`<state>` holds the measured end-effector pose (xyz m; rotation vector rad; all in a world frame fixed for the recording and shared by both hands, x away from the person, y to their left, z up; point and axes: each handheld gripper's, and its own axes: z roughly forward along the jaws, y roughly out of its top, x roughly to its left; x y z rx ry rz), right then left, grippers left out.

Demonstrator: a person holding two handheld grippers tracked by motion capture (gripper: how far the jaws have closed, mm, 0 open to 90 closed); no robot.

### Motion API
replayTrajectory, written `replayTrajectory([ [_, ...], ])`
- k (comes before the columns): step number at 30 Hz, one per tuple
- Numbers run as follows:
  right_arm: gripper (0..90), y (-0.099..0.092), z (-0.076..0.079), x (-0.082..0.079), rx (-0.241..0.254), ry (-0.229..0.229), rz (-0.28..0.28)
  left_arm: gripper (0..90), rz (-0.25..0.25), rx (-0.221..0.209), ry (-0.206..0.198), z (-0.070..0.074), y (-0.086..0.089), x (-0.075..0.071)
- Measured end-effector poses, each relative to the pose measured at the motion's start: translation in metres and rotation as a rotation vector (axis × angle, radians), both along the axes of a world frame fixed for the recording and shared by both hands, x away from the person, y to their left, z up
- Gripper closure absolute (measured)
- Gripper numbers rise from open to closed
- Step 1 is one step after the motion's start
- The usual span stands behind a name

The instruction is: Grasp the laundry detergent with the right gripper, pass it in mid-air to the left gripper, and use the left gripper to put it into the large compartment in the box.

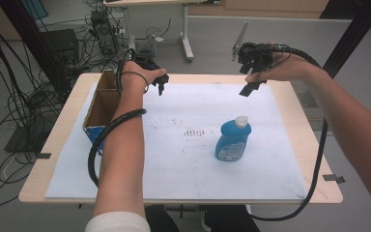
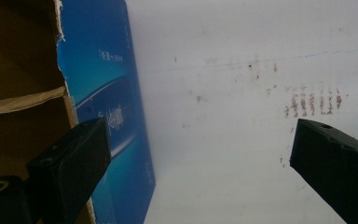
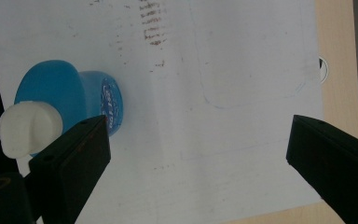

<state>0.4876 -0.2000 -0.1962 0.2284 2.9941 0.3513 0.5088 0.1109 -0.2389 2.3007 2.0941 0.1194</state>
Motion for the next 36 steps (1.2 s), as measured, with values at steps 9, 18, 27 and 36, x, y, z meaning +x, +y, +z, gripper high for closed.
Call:
replayTrajectory([
  [9,6.4,-0.028,-0.001,-0.017,0.015,0.009,-0.031,5.5,-0.006,-0.001,-0.004,0.001,-0.005,-0.004],
  [18,6.0,-0.063,-0.011,-0.041,0.048,0.016,-0.053,5.5,-0.018,0.003,-0.009,0.005,-0.008,-0.006],
  [27,5.4,-0.085,-0.023,-0.061,0.079,0.019,-0.066,5.5,-0.021,0.001,-0.008,0.006,-0.008,-0.006],
  [36,4.6,-0.101,-0.045,-0.082,0.119,0.030,-0.066,5.5,-0.022,-0.004,-0.007,0.007,-0.007,-0.008],
])
